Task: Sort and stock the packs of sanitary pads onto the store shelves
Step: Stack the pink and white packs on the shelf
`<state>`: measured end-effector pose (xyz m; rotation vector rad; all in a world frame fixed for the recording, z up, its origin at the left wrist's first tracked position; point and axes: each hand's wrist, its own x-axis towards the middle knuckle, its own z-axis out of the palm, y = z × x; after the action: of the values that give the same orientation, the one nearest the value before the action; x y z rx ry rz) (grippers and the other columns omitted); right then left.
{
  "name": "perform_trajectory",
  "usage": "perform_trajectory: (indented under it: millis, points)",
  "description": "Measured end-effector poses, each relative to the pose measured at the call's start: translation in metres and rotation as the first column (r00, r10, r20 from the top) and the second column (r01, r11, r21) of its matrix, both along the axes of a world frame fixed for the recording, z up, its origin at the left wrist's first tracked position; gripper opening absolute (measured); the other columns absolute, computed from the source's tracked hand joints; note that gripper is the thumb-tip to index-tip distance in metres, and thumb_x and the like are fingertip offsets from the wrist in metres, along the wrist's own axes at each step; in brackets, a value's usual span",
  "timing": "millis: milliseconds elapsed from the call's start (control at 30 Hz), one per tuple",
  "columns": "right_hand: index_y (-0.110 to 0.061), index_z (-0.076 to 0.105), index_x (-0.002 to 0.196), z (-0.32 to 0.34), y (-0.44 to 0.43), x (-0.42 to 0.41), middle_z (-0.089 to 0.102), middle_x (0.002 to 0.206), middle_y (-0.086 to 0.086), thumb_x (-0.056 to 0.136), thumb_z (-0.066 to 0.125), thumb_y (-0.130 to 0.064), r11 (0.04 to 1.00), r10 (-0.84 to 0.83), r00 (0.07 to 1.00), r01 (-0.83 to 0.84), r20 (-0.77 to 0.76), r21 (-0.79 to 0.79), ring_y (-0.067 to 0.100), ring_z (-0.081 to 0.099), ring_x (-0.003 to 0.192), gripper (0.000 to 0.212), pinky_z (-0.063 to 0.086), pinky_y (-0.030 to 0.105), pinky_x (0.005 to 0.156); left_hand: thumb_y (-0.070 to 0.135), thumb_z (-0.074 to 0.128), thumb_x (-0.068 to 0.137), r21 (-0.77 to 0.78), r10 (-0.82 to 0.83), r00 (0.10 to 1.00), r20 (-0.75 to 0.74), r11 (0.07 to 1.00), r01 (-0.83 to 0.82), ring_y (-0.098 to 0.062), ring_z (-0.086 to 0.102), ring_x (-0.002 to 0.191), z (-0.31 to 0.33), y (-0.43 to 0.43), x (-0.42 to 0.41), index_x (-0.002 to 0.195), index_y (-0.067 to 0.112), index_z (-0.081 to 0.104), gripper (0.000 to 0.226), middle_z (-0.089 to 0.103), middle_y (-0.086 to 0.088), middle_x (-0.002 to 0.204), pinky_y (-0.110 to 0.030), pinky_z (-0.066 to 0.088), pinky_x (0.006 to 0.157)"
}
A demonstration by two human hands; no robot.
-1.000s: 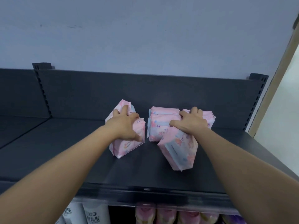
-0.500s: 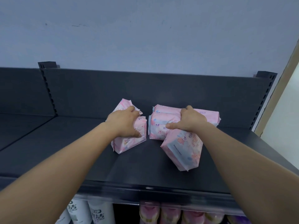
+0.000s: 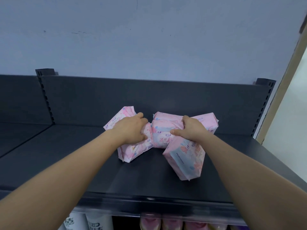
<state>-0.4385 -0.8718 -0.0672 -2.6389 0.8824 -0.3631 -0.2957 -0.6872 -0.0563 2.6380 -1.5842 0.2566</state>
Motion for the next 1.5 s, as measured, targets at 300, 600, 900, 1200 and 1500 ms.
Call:
perform_trajectory:
  millis: [300, 600, 900, 1200, 1500]
  points:
    - [-0.024, 0.033, 0.07, -0.002, 0.018, 0.01, 0.046, 0.074, -0.007, 0.08, 0.066, -0.059, 1.0, -0.006, 0.989, 0.01, 0.15, -0.029, 0.019, 0.049, 0.08, 0.049, 0.031, 0.029, 0.057, 0.04, 0.06, 0.087, -0.081, 0.07, 0.991, -0.112, 0.994, -0.08, -0.022, 0.057, 0.098, 0.003, 0.016, 0.003, 0.121, 0.016, 0.054, 0.041, 0.047, 0.003, 0.109, -0.037, 0.048, 0.084]
    - [-0.005, 0.023, 0.147, 0.005, 0.044, 0.015, 0.042, 0.146, 0.006, 0.061, 0.073, -0.074, 0.944, -0.091, 0.995, 0.072, 0.042, 0.322, 0.025, 0.047, 0.129, 0.122, 0.044, 0.035, 0.095, 0.07, 0.077, 0.056, -0.023, 0.173, 0.96, -0.219, 0.983, -0.183, -0.017, 0.048, 0.106, 0.013, 0.048, 0.004, 0.123, 0.022, 0.045, 0.089, 0.031, 0.003, 0.12, -0.039, 0.049, 0.091]
    - [0.001, 0.051, 0.12, 0.042, 0.05, -0.007, 0.067, 0.111, 0.015, 0.062, 0.09, -0.041, 0.896, 0.105, 0.928, 0.068, -0.356, 0.44, 0.031, 0.072, 0.083, 0.082, 0.06, 0.046, 0.078, 0.033, 0.088, 0.064, 0.217, 0.198, 0.837, -0.51, 0.971, -0.098, -0.017, 0.056, 0.111, 0.023, 0.062, 0.01, 0.123, 0.031, 0.04, 0.076, 0.056, 0.009, 0.12, -0.031, 0.05, 0.086]
    - [-0.018, 0.058, 0.08, 0.018, 0.072, 0.01, 0.062, 0.069, -0.002, 0.075, 0.078, -0.001, 0.881, 0.187, 0.982, -0.17, 0.005, 0.441, 0.014, 0.053, 0.06, 0.026, 0.044, 0.023, 0.05, 0.049, 0.071, 0.077, -0.008, 0.033, 0.894, -0.448, 0.999, -0.041, -0.015, 0.055, 0.084, 0.006, 0.056, -0.007, 0.097, 0.024, 0.054, 0.036, 0.059, 0.005, 0.1, -0.03, 0.044, 0.072]
    - [-0.011, 0.049, 0.072, 0.026, 0.084, 0.012, 0.063, 0.049, -0.009, 0.08, 0.065, 0.018, 0.719, 0.068, 0.849, -0.406, 0.523, 0.565, 0.018, 0.068, 0.088, 0.033, 0.054, 0.025, 0.072, 0.025, 0.062, 0.084, -0.16, 0.067, 0.992, -0.109, 0.983, -0.084, -0.014, 0.034, 0.104, 0.023, 0.073, 0.002, 0.08, 0.03, 0.057, 0.008, 0.042, 0.01, 0.101, -0.033, 0.029, 0.093]
